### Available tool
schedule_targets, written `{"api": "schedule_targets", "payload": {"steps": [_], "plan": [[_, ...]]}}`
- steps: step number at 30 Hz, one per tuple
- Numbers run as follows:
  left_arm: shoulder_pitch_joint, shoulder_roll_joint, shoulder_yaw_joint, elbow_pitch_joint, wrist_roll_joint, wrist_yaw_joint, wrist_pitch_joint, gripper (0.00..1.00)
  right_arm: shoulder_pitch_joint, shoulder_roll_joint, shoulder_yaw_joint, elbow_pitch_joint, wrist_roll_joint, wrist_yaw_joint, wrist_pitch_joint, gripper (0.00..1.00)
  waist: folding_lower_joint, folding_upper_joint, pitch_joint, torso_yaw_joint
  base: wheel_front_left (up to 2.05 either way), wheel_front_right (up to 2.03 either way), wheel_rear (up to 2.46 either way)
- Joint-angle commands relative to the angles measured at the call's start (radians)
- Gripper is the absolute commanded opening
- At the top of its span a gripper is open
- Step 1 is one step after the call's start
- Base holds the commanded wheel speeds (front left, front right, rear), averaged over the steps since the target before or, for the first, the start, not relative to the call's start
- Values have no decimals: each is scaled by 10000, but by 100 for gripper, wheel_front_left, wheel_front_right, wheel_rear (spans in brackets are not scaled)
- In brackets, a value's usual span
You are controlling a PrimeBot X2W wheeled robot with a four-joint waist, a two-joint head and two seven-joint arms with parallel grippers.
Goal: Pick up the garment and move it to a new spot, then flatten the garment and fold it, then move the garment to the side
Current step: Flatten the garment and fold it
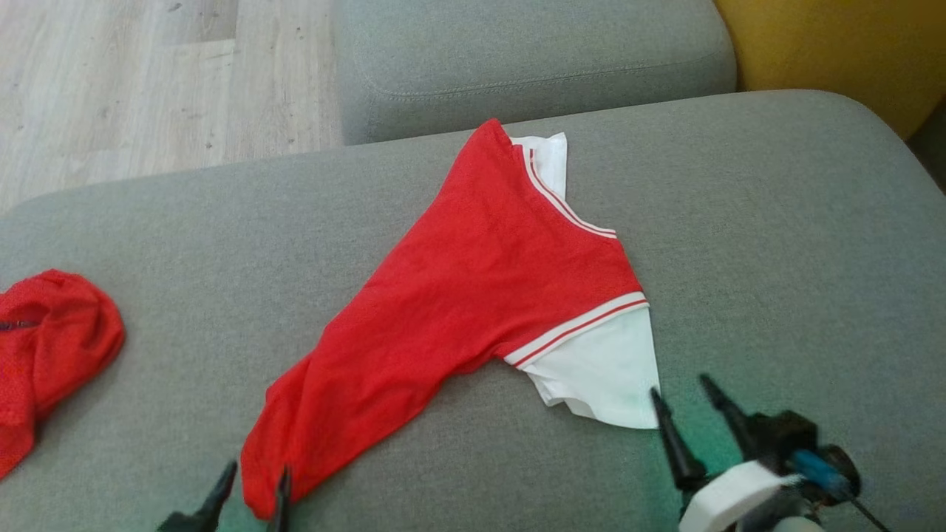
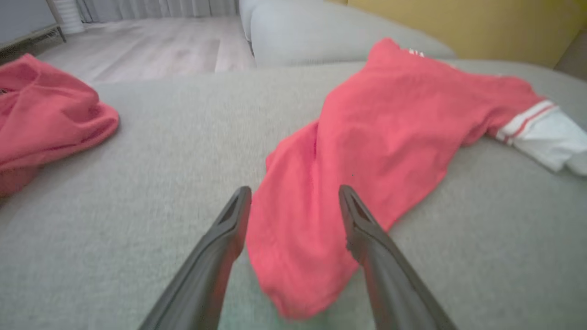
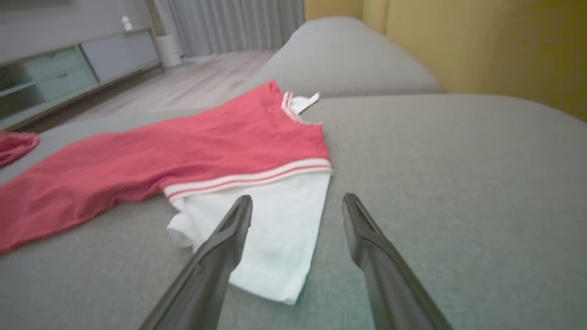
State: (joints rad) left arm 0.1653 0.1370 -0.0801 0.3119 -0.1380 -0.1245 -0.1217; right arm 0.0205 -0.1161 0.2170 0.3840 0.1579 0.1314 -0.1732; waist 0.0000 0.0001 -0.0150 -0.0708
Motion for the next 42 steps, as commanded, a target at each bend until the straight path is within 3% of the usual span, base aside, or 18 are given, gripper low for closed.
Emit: {"api": "schedule_targets", "payload": {"steps": [1, 7, 13, 27, 42], "plan": [[-80, 351, 146, -472, 105, -29, 364, 100, -698, -268, 429, -207, 74, -7, 330, 100, 0, -1, 17, 10, 0, 0, 0], [484, 933, -612, -1763, -274, -54, 2208, 100, -1025, -563, 771, 270, 328, -7, 2243, 100, 0, -1, 114, 156, 0, 0, 0], [449, 1137, -925, -2307, -362, -56, 2633, 100, -1164, -477, 611, 485, 95, -7, 2975, 100, 0, -1, 194, 211, 0, 0, 0], [-402, 1258, -1017, -1385, 188, 527, 2411, 100, -1606, 66, 195, 929, -56, -7, 3721, 100, 0, -1, 799, 189, 0, 0, 0], [-889, 1091, -1104, -56, 75, 727, 1629, 100, -1912, 257, 1010, 1499, 410, -7, 3771, 100, 0, -1, 939, 305, 0, 0, 0]]}}
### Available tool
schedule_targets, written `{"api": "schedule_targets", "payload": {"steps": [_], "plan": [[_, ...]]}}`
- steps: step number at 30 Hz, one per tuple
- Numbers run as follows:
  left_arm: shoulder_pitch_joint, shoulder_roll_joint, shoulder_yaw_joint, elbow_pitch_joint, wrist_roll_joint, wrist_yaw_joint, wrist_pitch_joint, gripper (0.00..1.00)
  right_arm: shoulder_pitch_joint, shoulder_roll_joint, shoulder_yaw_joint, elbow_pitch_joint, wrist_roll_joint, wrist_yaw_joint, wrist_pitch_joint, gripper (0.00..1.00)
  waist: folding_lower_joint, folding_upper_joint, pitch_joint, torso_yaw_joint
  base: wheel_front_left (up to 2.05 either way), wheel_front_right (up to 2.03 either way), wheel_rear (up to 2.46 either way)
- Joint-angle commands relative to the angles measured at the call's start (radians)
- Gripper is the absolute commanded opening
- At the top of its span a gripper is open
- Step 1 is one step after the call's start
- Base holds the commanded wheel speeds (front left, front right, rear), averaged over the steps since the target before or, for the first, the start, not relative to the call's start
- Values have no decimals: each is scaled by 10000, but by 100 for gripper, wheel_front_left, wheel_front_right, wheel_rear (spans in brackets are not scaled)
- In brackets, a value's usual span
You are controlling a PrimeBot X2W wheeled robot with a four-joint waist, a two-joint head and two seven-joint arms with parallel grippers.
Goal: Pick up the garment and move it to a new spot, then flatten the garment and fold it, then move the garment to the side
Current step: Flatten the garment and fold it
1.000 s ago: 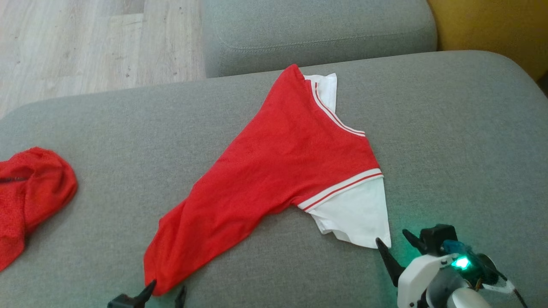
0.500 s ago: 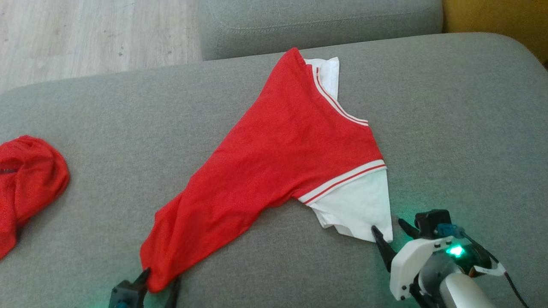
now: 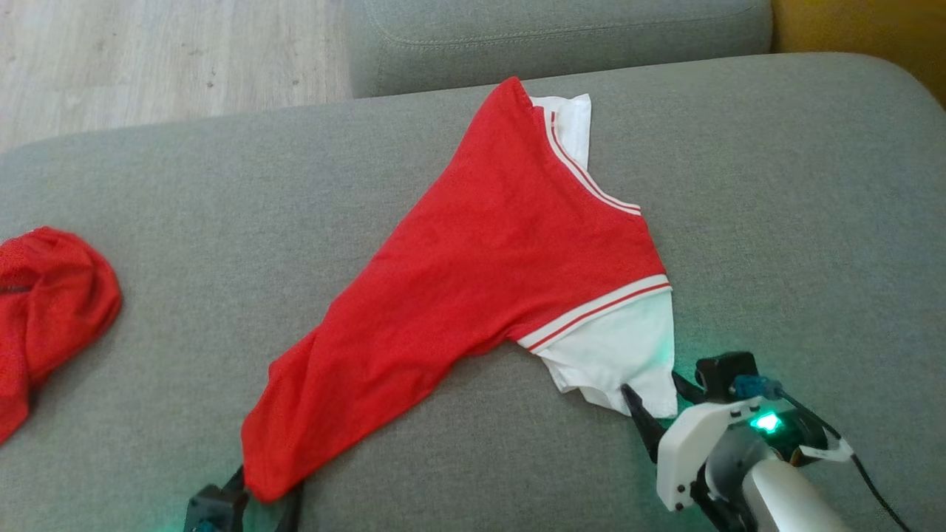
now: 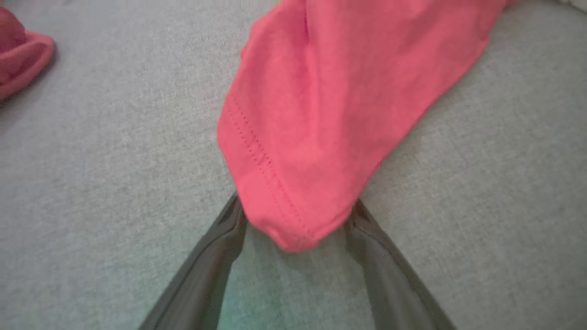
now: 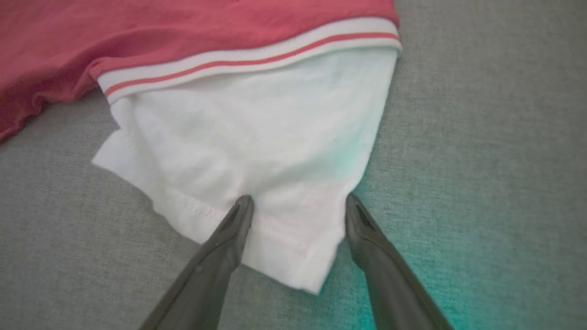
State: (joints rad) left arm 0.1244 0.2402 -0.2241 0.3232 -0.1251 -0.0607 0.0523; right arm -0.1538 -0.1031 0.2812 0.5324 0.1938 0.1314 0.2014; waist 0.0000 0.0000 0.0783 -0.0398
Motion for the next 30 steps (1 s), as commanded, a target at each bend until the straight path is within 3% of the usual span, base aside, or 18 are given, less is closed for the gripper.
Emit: {"api": "schedule_targets", "payload": {"steps": [1, 5, 6, 7, 9, 10, 12, 14, 16, 22, 27, 30], "plan": [[-550, 24, 329, -122, -68, 102, -199, 99, -210, 133, 393, 65, 58, -7, 9, 100, 0, 0, 19, -8, 0, 0, 0], [-748, -76, 294, 59, -118, 148, -440, 94, -361, 167, 439, 278, 94, -7, -32, 100, 0, 0, 55, -24, 0, 0, 0], [-785, -88, 280, 104, -118, 161, -486, 87, -387, 183, 458, 330, 130, -7, -35, 99, 0, 0, 60, -31, 0, 0, 0], [-820, -106, 265, 153, -124, 170, -526, 79, -410, 197, 477, 378, 163, -7, -44, 87, 0, 0, 60, -35, 0, 0, 0], [-877, -141, 226, 250, -140, 177, -589, 75, -445, 213, 522, 480, 195, -7, -54, 69, 0, 0, 54, -47, 0, 0, 0], [-903, -156, 208, 289, -154, 172, -627, 70, -462, 217, 542, 527, 205, -7, -61, 52, 0, 0, 51, -55, 0, 0, 0], [-942, -173, 184, 358, -177, 174, -693, 56, -487, 224, 576, 611, 227, -7, -80, 41, 0, 0, 32, -74, 0, 0, 0], [-957, -173, 176, 378, -183, 181, -728, 56, -496, 223, 583, 649, 235, -7, -88, 41, 0, 0, 25, -84, 0, 0, 0], [-1006, -149, 166, 391, -199, 206, -818, 64, -535, 216, 542, 746, 234, -7, -152, 51, 0, 0, 14, -107, 0, 0, 0], [-1082, -72, 135, 311, -244, 222, -842, 68, -599, 232, 541, 893, 225, -7, -282, 61, 0, 0, -36, -134, 0, 0, 0], [-1136, -71, 59, 188, -274, 235, -831, 56, -631, 252, 564, 990, 248, -7, -362, 49, 0, 0, -72, -152, 0, 0, 0], [-1158, -57, 7, 39, -279, 242, -810, 51, -651, 259, 552, 1075, 240, -7, -389, 47, 0, 0, -91, -161, 0, 0, 0]]}}
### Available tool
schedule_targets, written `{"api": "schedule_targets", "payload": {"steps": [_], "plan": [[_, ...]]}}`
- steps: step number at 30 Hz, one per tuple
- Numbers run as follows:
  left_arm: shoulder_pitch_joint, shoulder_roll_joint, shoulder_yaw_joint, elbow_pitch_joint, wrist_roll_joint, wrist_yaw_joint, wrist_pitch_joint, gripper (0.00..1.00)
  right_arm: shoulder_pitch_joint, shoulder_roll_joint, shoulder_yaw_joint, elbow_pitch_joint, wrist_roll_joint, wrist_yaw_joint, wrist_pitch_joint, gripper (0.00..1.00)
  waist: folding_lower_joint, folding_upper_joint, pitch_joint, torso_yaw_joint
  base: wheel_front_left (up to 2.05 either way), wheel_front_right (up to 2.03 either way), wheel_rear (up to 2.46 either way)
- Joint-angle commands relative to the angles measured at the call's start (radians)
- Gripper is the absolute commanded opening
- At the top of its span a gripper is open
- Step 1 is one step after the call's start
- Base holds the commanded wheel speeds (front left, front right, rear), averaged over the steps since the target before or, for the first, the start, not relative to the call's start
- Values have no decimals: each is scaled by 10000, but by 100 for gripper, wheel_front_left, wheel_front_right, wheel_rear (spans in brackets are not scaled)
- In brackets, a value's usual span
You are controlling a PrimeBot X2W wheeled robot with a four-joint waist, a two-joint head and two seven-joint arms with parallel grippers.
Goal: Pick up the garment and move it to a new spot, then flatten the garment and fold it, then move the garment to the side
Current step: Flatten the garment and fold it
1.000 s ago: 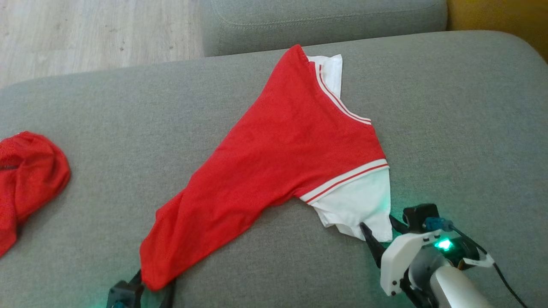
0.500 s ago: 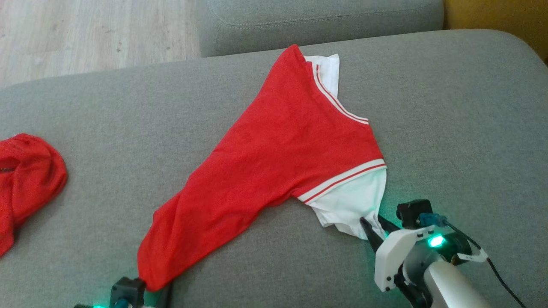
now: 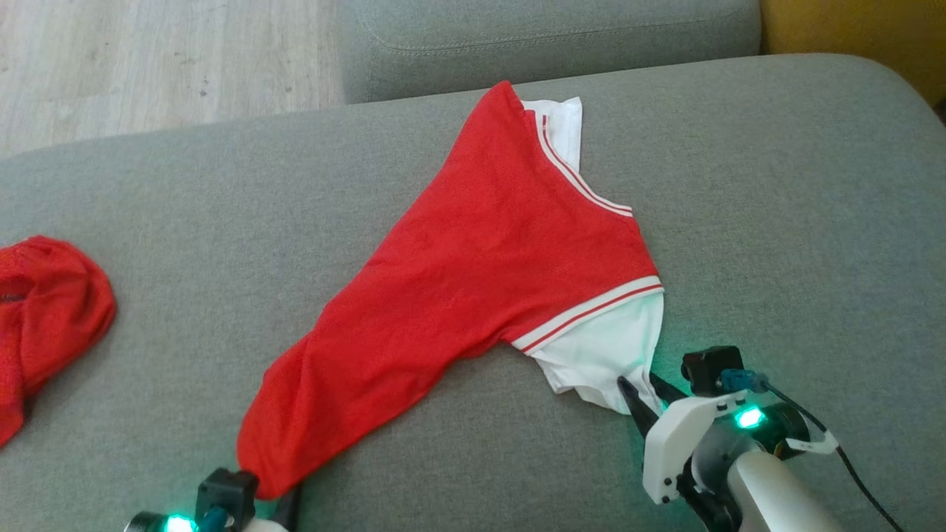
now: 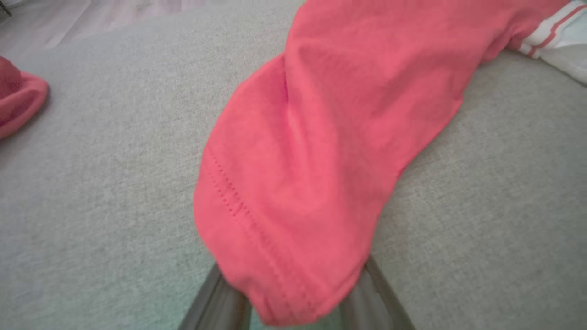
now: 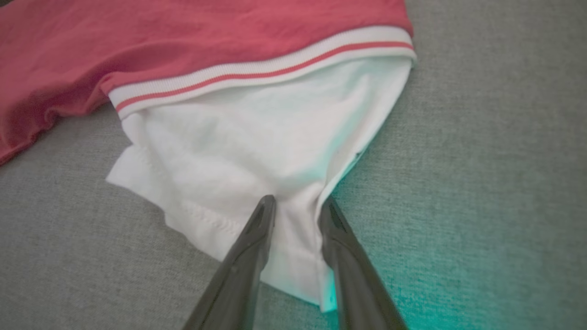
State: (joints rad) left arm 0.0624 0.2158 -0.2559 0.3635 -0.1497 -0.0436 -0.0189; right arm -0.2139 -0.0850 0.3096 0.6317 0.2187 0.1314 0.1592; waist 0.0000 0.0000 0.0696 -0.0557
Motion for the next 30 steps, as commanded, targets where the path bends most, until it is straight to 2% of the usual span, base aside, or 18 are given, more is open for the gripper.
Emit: {"api": "schedule_targets", "payload": {"steps": [1, 2, 4, 5, 6, 8, 9, 14, 18, 24, 30], "plan": [[-540, 197, 318, -442, -38, 78, -113, 51, -57, 83, 265, 105, -4, -7, 25, 46, 0, 0, -5, -4, 0, 0, 0], [-538, 203, 319, -519, -52, 88, -116, 51, -63, 88, 260, 126, 4, -7, 16, 44, 0, 0, -8, -5, 0, 0, 0], [-541, 232, 293, -696, -53, 88, -126, 49, -75, 95, 249, 169, 19, -7, -25, 17, 0, 0, -15, 4, 0, 0, 0], [-552, 231, 290, -800, -73, 87, -143, 47, -86, 97, 230, 190, 24, -7, -62, 0, 0, 0, -12, 12, 0, 0, 0], [-563, 234, 283, -902, -84, 91, -137, 40, -98, 100, 221, 207, 31, -7, -102, 0, 0, 0, -6, 21, 0, 0, 0], [-592, 240, 275, -1106, -110, 98, -146, 7, -132, 106, 239, 207, 77, -7, -235, 0, 0, 0, -1, 32, 0, 0, 0], [-602, 243, 275, -1187, -128, 104, -136, 0, -157, 112, 243, 182, 129, -7, -336, 0, 0, 0, -3, 33, 0, 0, 0], [-588, 277, 342, -1607, -259, 156, -133, 0, -328, 124, -115, -203, 394, -7, -972, 0, 0, 0, -44, 6, 0, 0, 0], [-490, 231, 526, -1995, -508, 254, -226, 0, -446, 55, -536, -969, 756, -7, -1335, 0, 0, 0, -140, -43, 0, 0, 0], [-292, 128, 845, -2910, -969, 402, -271, 0, -469, -220, -1423, -2953, 1393, -7, -1370, 0, 0, 0, -367, -98, 0, 0, 0], [-153, 39, 890, -3946, -1410, 304, -20, 0, -409, -451, -2066, -4928, 1737, -7, -875, 0, 0, 0, -488, -111, 0, 0, 0]]}}
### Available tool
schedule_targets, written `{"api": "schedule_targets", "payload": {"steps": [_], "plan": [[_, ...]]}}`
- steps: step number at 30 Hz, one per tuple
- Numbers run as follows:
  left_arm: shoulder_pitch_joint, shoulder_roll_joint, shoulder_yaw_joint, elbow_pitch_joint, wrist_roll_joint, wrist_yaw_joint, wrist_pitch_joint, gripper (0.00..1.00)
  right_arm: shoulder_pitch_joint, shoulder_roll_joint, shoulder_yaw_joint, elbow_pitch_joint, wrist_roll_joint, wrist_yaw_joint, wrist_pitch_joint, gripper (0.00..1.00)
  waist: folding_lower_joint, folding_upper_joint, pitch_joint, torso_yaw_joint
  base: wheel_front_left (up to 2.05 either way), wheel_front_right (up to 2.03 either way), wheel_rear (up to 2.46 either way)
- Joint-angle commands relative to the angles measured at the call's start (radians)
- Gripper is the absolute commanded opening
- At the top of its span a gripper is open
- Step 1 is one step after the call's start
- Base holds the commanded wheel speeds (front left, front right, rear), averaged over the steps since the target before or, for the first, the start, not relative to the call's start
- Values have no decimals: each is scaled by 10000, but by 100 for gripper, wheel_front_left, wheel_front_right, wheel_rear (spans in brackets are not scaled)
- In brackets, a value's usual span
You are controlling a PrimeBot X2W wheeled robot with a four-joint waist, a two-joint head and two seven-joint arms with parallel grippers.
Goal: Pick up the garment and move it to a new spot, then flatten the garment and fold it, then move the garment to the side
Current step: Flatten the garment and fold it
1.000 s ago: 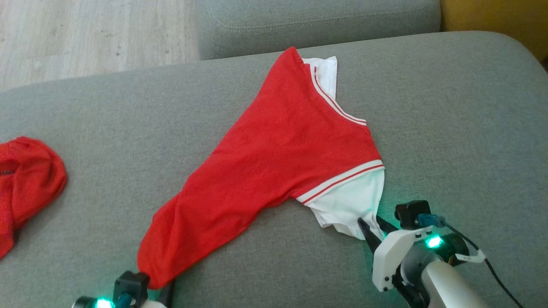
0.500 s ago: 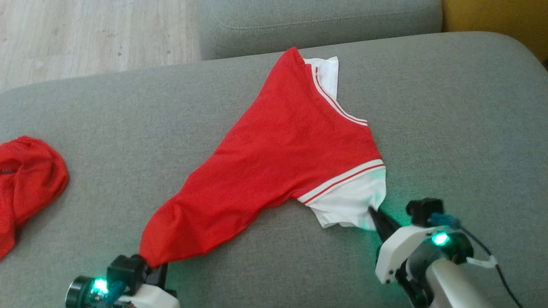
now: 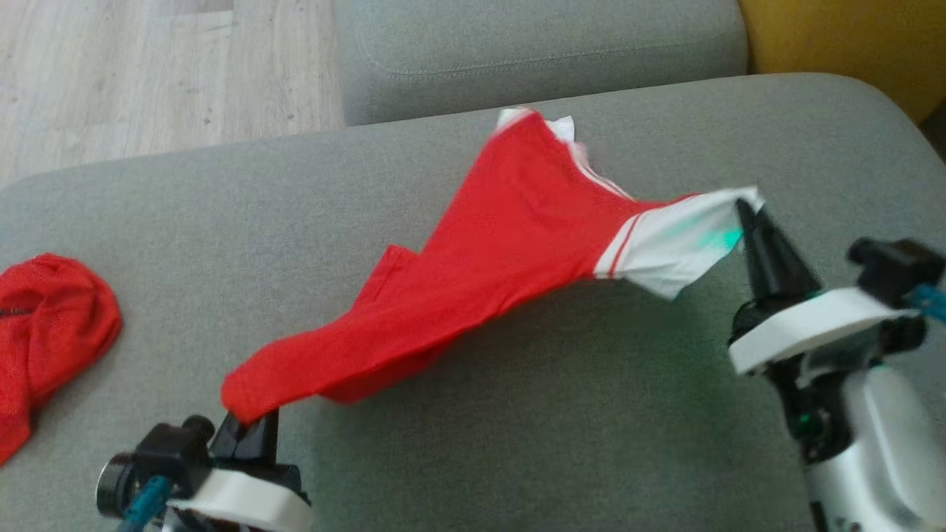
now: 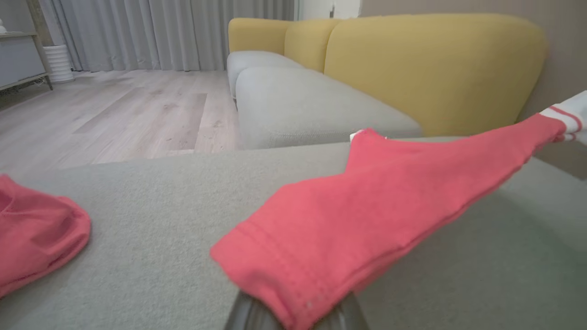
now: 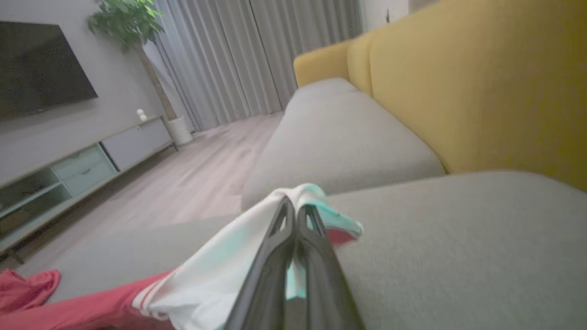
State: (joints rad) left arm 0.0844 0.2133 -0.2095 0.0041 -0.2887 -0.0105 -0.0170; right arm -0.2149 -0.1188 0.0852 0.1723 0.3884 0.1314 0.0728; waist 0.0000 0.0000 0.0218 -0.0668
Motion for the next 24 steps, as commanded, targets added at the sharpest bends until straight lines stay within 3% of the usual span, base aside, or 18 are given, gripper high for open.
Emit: {"api": "schedule_targets", "payload": {"steps": [1, 14, 24], "plan": [[-362, 52, 417, -607, -104, -59, 35, 0, -399, -154, 57, -727, 96, -7, 109, 0, 0, 0, -39, -2, 0, 0, 0], [-1026, 143, 441, -4144, -1089, -286, 1382, 0, -1250, -610, -896, -4569, 586, -7, 1919, 0, 0, 0, -270, -251, 0, 0, 0], [-3983, 526, 794, -4793, -1580, -264, 3085, 0, -3776, -1147, -868, -4799, 554, -7, 2851, 0, 0, 0, 229, -427, 0, 0, 0]]}}
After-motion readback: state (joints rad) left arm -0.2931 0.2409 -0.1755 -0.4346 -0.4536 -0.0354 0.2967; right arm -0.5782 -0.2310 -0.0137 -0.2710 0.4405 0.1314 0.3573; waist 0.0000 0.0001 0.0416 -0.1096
